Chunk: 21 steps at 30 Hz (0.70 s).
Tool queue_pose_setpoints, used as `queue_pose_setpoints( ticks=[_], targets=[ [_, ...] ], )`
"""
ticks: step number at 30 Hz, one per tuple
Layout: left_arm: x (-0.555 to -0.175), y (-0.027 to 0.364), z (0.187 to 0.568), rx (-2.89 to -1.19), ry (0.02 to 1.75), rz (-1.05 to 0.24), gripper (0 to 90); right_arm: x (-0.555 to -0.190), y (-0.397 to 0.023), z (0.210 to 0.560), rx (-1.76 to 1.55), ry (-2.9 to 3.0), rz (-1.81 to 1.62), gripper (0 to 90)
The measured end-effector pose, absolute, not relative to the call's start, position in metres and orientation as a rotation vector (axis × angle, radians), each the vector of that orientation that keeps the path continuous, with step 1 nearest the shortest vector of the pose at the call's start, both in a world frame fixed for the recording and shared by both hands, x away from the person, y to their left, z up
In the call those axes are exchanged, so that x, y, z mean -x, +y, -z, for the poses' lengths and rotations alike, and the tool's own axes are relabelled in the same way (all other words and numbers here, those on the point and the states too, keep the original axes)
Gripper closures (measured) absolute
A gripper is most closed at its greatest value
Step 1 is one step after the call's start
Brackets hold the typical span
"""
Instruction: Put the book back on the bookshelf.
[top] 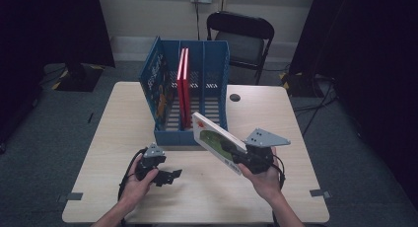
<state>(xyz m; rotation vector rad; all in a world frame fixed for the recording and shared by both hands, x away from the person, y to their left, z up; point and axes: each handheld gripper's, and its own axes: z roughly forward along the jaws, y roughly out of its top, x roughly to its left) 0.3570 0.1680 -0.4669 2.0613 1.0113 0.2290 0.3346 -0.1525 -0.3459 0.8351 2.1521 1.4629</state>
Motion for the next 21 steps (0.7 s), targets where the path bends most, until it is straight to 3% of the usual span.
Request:
queue_pose_setpoints(
  ticks=[21],
  targets=[
    [-0.357,0.166,0.468,-2.076,1.027,-0.239,16.7,-0.381,-0.150,0.339,-1.044,1.998,-1.392,76.5]
  ],
)
